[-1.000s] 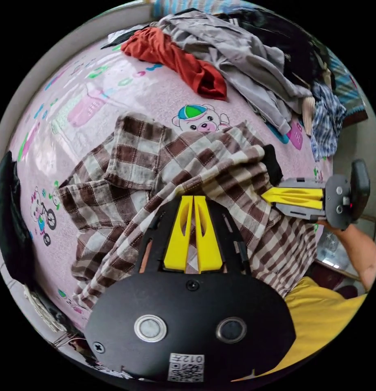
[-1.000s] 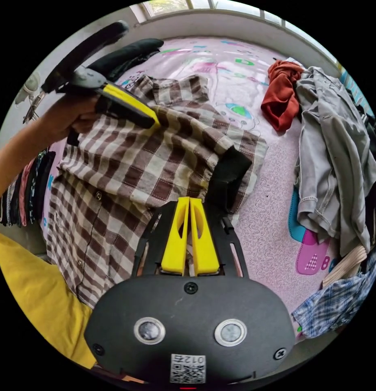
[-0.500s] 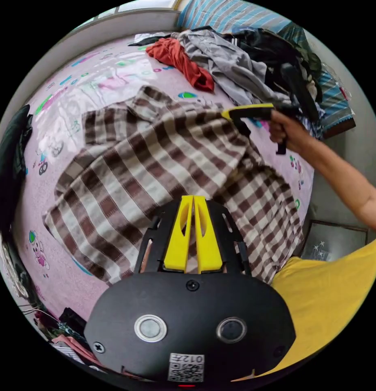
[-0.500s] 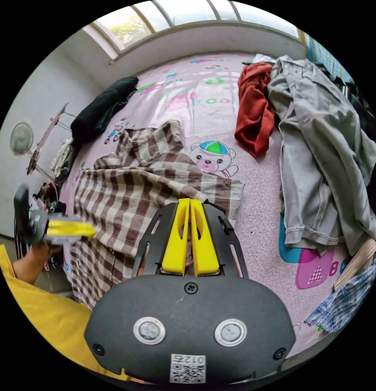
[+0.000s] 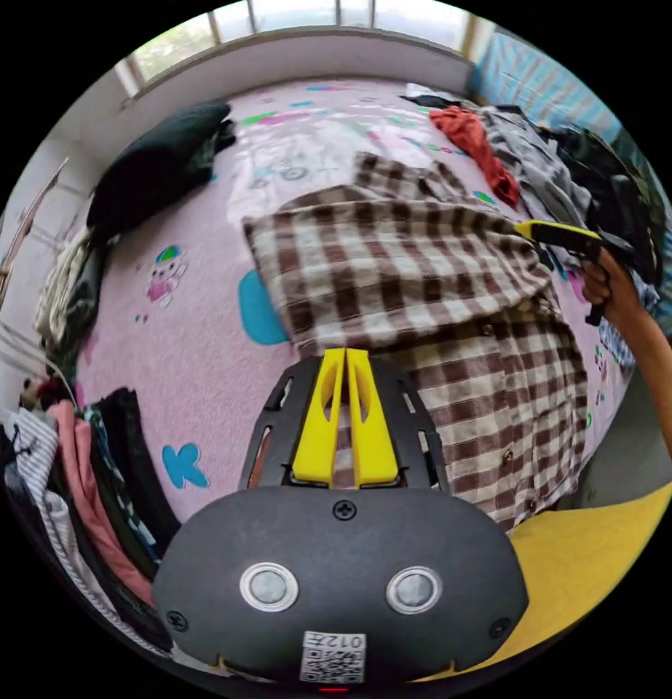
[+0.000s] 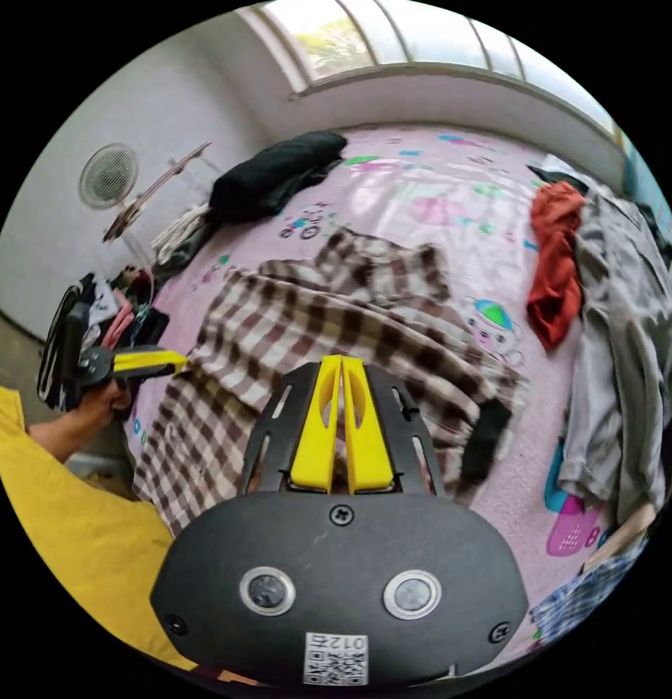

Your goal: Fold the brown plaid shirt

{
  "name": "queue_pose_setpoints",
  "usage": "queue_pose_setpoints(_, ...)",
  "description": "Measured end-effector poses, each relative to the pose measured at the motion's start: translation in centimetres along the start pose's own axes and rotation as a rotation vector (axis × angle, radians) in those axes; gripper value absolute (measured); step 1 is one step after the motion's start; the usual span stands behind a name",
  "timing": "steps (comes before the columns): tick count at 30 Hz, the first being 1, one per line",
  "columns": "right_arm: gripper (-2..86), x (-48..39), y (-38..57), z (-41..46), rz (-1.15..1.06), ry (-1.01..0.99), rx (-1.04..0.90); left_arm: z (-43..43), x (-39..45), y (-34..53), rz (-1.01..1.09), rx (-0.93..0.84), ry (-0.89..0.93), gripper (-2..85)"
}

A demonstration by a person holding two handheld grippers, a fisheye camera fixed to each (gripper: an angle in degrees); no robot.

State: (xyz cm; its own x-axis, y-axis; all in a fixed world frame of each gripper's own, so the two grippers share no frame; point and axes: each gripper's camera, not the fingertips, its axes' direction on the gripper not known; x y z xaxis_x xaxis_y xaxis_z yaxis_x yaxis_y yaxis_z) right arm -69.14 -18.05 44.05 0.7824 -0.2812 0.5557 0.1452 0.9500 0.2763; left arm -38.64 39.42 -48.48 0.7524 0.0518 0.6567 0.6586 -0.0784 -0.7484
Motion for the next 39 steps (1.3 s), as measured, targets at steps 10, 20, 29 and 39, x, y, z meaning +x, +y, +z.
queue_pose_setpoints(10, 6.4, -12.1, -18.9, 12.8, -0.365, -0.086, -0.239, 2.5, -0.1, 4.6, 0.086, -0.03, -0.139, 5.4)
queue_pose_setpoints(20, 0.6, -12.1, -25.0, 20.8, -0.289, 0.023, -0.39, 2.9, -1.8, 8.8, 0.095, 0.122, -0.028, 0.7)
queue_pose_setpoints(29, 0.6, -10.1, -25.1, 20.3, -0.226, -0.02, -0.307, 2.2, -3.2, 11.2, 0.012, 0.187, -0.047, 0.7)
queue_pose_setpoints(39, 0.9, 0.2, -19.3, 8.7, -0.053, -0.146, -0.012, -2.2, -0.9, 7.6, 0.028, 0.308, -0.109, 0.3)
